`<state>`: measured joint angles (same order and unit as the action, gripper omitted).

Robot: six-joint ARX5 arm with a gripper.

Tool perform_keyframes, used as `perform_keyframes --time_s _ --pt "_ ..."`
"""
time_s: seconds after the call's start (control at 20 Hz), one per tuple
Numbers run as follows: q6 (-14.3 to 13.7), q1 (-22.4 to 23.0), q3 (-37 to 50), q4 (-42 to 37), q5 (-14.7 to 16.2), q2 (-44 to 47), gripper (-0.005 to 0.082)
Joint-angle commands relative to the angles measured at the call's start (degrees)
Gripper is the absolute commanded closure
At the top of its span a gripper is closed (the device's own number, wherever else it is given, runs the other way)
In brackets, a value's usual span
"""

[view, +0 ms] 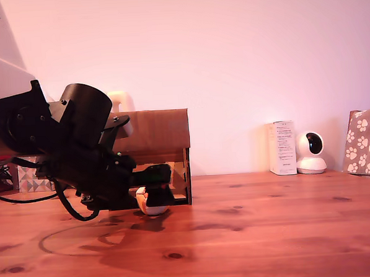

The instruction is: Drop the footbag into the cardboard dice tower

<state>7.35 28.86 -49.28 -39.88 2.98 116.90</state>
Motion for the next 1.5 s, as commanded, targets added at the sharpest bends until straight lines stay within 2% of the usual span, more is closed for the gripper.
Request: perform_keyframes --time_s 0.0,0.05,0.1,0.15,0.25,0.5,0.6,0.65,0.85,1.1,1.25,1.45 --pt "0.13 0.15 -0.07 -0.44 -0.04 1.31 0.0416" --pt "0.13 0.17 -0.07 -0.42 -0.07 1.31 0.0518" --pt "0.13 0.17 -0.04 -0.44 -0.02 1.25 0.0583" --pt "0.13 0.17 -0.07 -0.39 0.04 1.01 0.061" --pt "0.13 0.17 -0.04 1.95 0.44 -0.55 0.0611" --pt "0.13 1.18 -0.04 13.46 -0.33 -8.09 0.0612" --pt "1.92 1.7 0.33 16.68 -0.55 -11.1 0.0611" --pt "2.97 2.08 0.9 17.05 -0.66 -12.55 0.0611" --pt "3.78 3.5 5.86 16.37 -2.64 -19.23 0.0611" --pt "5.31 3.85 14.95 14.49 -2.62 -29.79 0.0611" --pt "5.49 4.17 18.27 15.37 -2.58 -37.66 0.0611" --pt "5.07 4.26 18.16 15.32 -2.32 -47.54 0.0611"
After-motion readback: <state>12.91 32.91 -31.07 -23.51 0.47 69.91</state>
